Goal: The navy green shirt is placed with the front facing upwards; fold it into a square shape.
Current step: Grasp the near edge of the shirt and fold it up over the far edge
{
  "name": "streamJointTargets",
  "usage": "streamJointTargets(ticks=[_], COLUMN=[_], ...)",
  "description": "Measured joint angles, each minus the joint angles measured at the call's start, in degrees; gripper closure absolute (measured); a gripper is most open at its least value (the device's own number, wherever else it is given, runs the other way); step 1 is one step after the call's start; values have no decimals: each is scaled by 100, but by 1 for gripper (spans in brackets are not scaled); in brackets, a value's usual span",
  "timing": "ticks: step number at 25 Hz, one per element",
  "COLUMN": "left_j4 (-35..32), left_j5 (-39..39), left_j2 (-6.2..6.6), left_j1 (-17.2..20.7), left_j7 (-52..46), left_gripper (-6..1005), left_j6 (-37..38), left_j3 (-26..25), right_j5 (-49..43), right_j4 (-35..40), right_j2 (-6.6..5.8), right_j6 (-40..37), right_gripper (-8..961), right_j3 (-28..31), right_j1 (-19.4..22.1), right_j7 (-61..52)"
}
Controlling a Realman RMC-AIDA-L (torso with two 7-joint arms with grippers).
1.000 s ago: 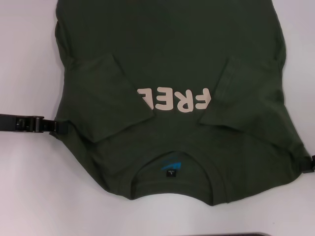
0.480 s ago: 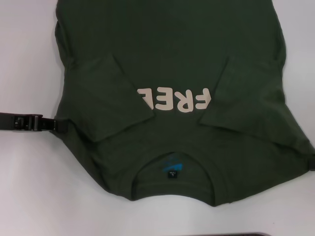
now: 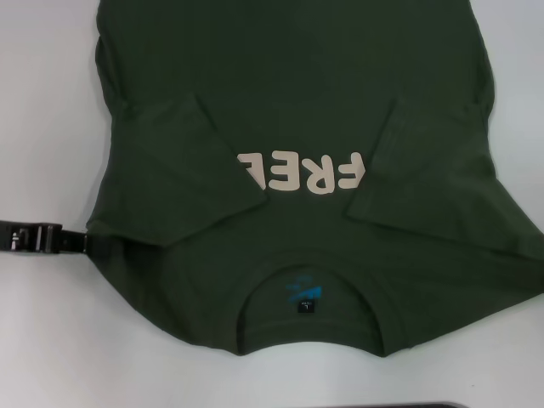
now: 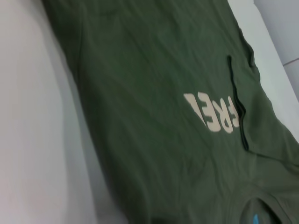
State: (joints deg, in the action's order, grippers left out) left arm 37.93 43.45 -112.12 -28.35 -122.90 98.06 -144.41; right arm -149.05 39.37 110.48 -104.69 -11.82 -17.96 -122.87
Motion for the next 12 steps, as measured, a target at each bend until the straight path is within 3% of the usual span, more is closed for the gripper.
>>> streamJointTargets(ticks=[12], left_j4=[-8], left_j5=[-26], left_j2=[104], left_j1=[312], left_j7=[-59], left_gripper=[964], left_j6=[292], left_j3=[1], right_j5=[-1], right_j4=[30], right_j2=[61], right_j6=[-132], right_gripper=[922], right_j3=[418], right_j1=[196], right_j7=[297])
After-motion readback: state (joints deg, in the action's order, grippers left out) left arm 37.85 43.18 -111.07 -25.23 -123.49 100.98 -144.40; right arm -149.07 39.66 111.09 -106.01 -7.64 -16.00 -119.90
